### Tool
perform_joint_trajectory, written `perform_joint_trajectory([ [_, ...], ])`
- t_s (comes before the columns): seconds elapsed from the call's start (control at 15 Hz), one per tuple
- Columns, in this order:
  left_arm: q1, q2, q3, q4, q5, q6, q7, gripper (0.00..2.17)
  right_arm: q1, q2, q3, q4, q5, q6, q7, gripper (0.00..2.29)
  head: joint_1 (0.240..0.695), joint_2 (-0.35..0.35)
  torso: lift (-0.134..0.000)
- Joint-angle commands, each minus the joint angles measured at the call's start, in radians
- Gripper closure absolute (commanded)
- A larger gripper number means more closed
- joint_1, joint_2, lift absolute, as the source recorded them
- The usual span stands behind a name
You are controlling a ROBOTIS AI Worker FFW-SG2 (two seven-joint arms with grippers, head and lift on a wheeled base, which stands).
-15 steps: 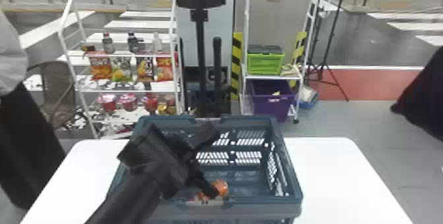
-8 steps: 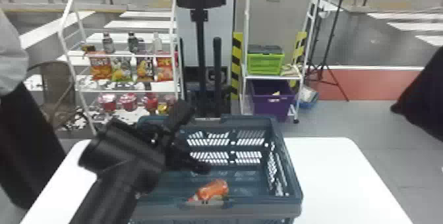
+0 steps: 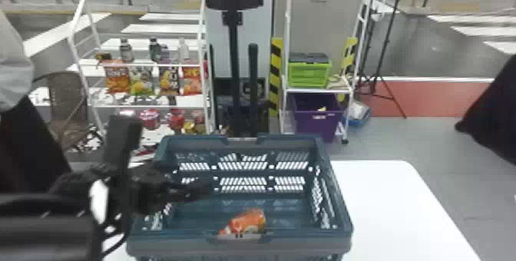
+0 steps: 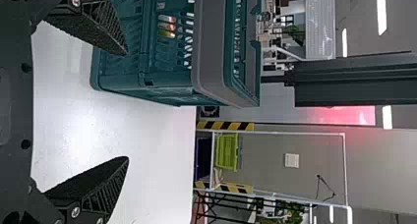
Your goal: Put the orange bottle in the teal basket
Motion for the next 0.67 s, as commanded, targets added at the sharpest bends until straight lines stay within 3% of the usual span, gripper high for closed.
perform_joint_trajectory([
  [0.0,0.186,-0.003,0.115,-0.185,0.12,-0.017,0.03,0.14,0.012,-0.013,0.0,-0.018,-0.002,-0.015,0.0,0.13,0.499,0.0,0.0],
  [0.2,0.425,-0.003,0.258,-0.295,0.318,-0.241,0.066,0.14,0.014,-0.027,0.002,-0.029,-0.011,-0.028,0.002,0.13,0.499,0.0,0.0],
  [0.33,0.571,-0.003,0.301,-0.305,0.399,-0.422,0.087,0.14,0.008,-0.036,0.017,-0.032,-0.011,-0.034,0.002,0.13,0.499,0.0,0.0],
  [0.6,0.856,-0.003,0.273,-0.188,0.517,-1.035,0.257,0.14,0.002,-0.048,0.042,-0.038,-0.011,-0.043,0.002,0.13,0.499,0.0,0.0],
])
